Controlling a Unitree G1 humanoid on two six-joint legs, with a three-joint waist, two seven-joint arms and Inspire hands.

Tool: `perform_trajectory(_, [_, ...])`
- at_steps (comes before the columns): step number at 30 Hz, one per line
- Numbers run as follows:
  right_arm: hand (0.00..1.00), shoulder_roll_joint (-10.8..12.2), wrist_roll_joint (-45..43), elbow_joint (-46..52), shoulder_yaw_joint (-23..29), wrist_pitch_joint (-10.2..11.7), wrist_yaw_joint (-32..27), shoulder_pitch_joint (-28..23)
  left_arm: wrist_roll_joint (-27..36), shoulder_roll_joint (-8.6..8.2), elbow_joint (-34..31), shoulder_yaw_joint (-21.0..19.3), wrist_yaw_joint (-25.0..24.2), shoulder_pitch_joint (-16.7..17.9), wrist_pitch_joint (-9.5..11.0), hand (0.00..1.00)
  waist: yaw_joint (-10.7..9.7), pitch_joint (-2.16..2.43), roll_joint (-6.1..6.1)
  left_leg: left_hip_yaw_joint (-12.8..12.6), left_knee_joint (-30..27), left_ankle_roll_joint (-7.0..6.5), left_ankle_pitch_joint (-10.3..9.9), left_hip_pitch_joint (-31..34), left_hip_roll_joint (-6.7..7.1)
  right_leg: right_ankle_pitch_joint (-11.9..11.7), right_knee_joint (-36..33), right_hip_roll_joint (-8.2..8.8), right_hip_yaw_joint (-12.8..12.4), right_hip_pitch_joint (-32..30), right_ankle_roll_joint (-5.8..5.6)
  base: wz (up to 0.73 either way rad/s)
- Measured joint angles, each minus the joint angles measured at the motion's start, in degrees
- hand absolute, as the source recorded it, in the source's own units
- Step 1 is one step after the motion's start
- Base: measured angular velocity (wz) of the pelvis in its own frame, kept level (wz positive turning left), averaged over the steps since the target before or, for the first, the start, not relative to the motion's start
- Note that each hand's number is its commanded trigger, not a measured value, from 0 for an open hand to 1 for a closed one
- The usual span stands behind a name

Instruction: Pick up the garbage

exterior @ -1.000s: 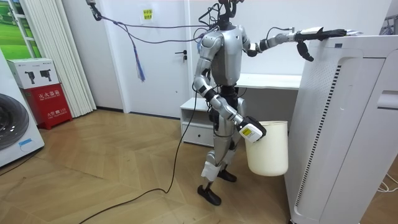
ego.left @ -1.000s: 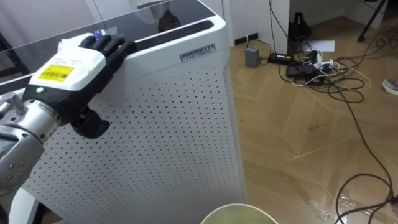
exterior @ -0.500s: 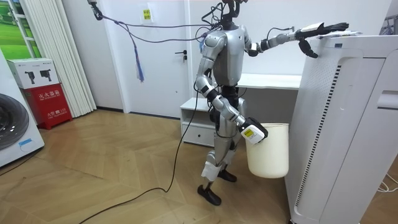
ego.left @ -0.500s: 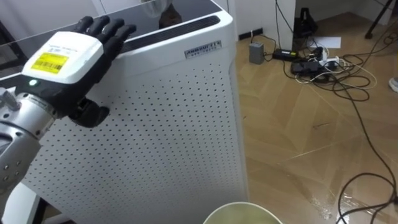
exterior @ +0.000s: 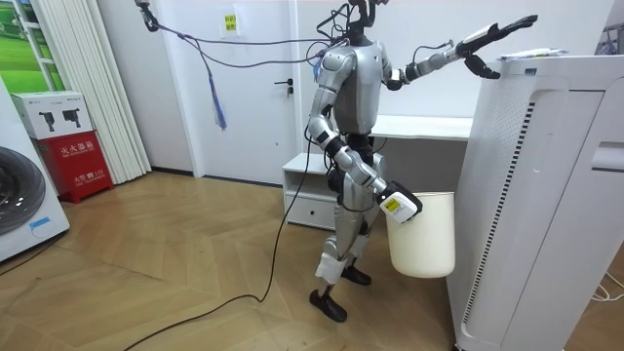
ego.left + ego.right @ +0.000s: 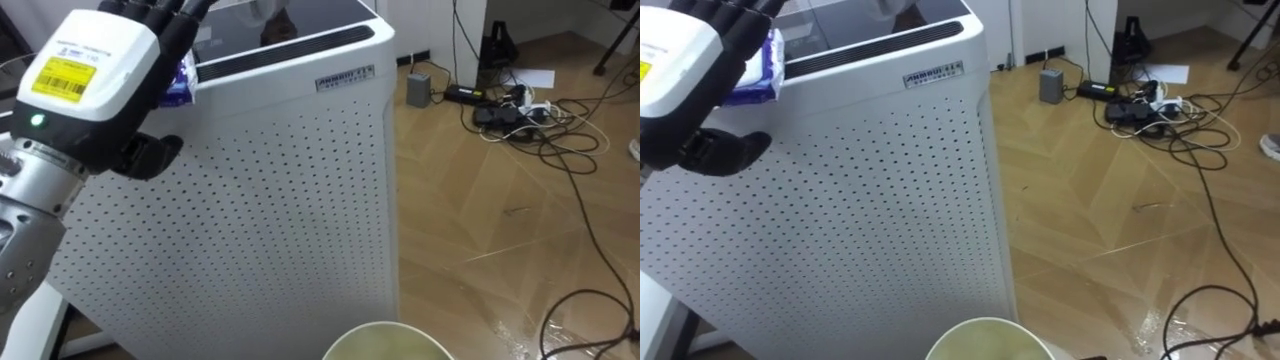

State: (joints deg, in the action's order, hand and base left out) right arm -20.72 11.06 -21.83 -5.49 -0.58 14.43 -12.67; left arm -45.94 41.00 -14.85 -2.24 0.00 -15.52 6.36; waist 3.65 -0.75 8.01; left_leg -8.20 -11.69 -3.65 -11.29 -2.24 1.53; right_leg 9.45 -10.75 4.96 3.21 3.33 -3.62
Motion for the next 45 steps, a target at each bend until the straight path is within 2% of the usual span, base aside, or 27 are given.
perform_trajectory(16, [1.00,0.29,0.00,-0.01,0.00,-0.01,0.57,0.00,-0.47,-0.16,3.25,0.01,1.64,0.03,-0.11,0.00,-0.21,-0.02,-0.02,-0.10,0.02,0.00,0.00,-0.49,0.02,0.00,0.10,-0.01,-0.15,0.77,0.00,0.00])
perform_trajectory(21, [1.00,0.26,0.00,0.00,0.01,-0.01,0.69,0.00,-0.44,-0.24,4.25,0.01,1.58,0.21,-0.11,0.00,-0.25,0.14,0.23,-0.12,0.03,0.00,0.00,-0.72,0.02,0.00,0.10,-0.01,-0.17,0.98,0.00,0.00])
perform_trajectory(25, [1.00,0.16,0.05,0.19,0.04,-0.01,0.73,0.00,-0.23,-1.04,5.39,0.01,1.56,0.21,-0.11,0.00,-0.40,0.10,0.43,-0.10,0.09,0.00,0.00,-1.19,-0.01,0.00,0.11,-0.03,-0.11,1.46,0.00,0.00])
perform_trajectory(31, [1.00,-0.08,0.19,0.74,0.05,-0.01,0.76,0.02,2.14,-1.06,7.63,0.02,1.45,0.29,-0.10,0.00,-0.40,0.18,0.73,-0.10,0.39,0.05,0.21,-1.33,0.02,0.00,0.05,-0.05,-0.02,1.44,0.00,0.00])
perform_trajectory(34, [1.00,-0.09,0.29,0.74,0.04,-0.01,0.79,0.03,3.49,-1.06,8.38,0.02,0.65,0.65,-0.10,0.00,-0.38,0.24,0.82,-0.10,0.44,0.07,0.29,-1.32,0.02,0.00,0.01,-0.05,-0.01,1.37,0.00,0.00])
perform_trajectory(41, [1.00,-0.30,0.39,0.73,0.02,-0.01,0.58,0.02,4.28,-1.08,9.60,0.18,-0.77,3.00,-0.08,0.00,-0.42,-0.01,0.46,-0.10,0.36,0.07,0.37,-1.28,0.01,0.00,-0.04,-0.04,0.16,1.38,0.01,0.00])
perform_trajectory(45, [1.00,-0.34,0.39,0.72,-0.09,-0.02,-0.18,0.02,5.35,-1.30,10.61,0.30,-2.03,3.56,-0.09,0.00,-0.40,0.07,0.51,-0.04,0.30,0.07,0.40,-1.26,0.03,-0.01,-0.09,-0.04,0.25,1.34,0.02,0.00])
